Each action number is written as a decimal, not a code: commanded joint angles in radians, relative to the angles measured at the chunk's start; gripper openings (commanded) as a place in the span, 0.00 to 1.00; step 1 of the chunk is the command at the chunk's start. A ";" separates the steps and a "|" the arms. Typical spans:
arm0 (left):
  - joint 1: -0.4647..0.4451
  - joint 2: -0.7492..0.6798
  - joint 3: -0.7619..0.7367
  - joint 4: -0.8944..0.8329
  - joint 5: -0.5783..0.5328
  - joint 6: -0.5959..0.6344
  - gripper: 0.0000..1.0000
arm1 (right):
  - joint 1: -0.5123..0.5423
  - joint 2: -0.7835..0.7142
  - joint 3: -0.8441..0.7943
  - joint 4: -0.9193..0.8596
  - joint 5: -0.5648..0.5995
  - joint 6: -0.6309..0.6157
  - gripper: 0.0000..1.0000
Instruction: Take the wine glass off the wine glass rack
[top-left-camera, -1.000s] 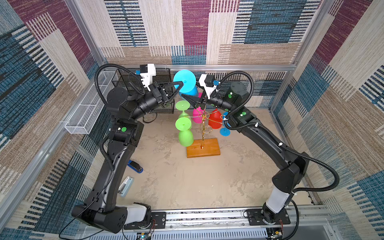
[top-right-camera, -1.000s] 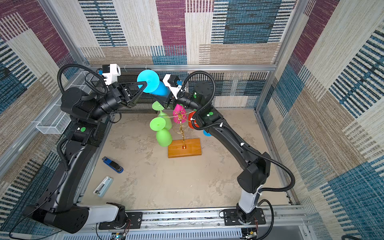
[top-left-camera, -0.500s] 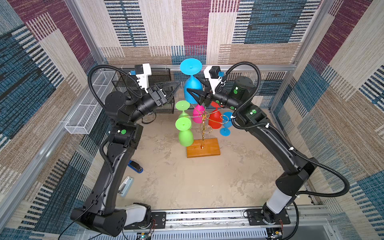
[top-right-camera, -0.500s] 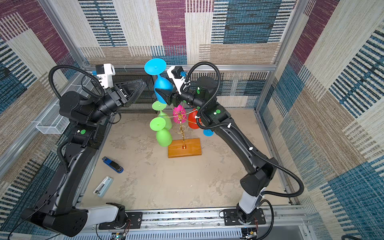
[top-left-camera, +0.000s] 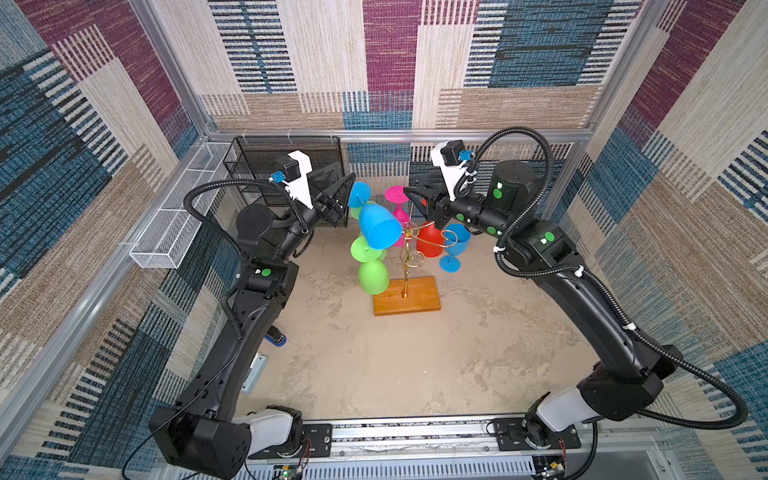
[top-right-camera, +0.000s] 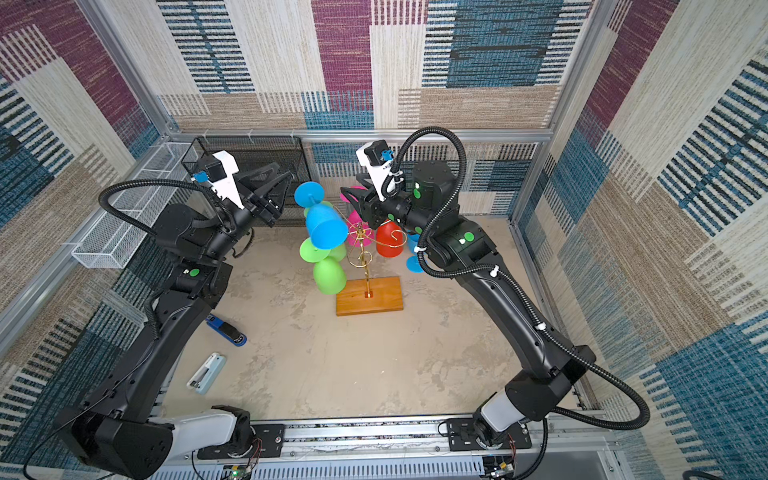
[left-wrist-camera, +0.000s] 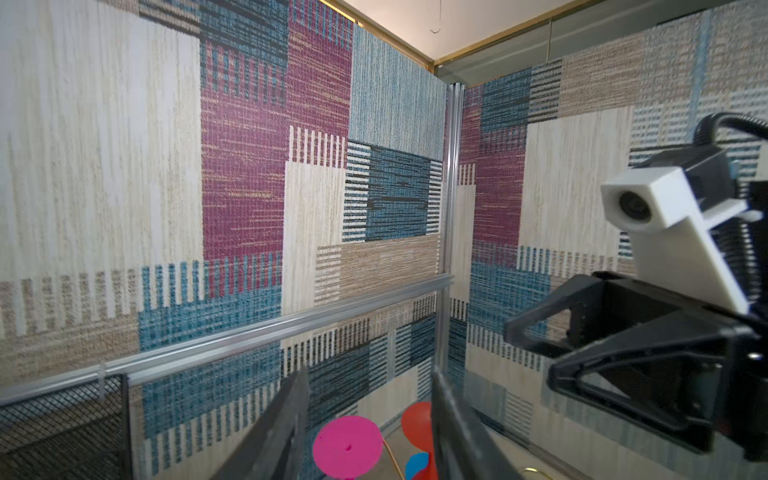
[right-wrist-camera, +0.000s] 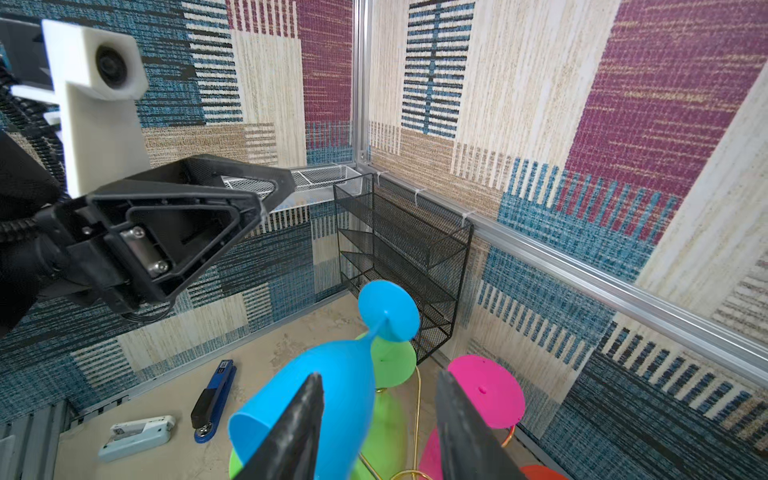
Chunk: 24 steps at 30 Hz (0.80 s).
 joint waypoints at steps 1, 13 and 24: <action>0.001 -0.008 -0.045 0.197 -0.060 0.108 0.50 | 0.002 -0.020 -0.024 -0.008 0.053 0.016 0.48; 0.014 -0.168 -0.146 -0.054 -0.517 0.197 0.51 | 0.002 -0.083 -0.063 0.029 0.061 0.053 0.63; 0.024 -0.342 -0.270 -0.608 -0.664 0.019 0.51 | 0.002 -0.183 -0.205 0.078 0.129 0.065 0.88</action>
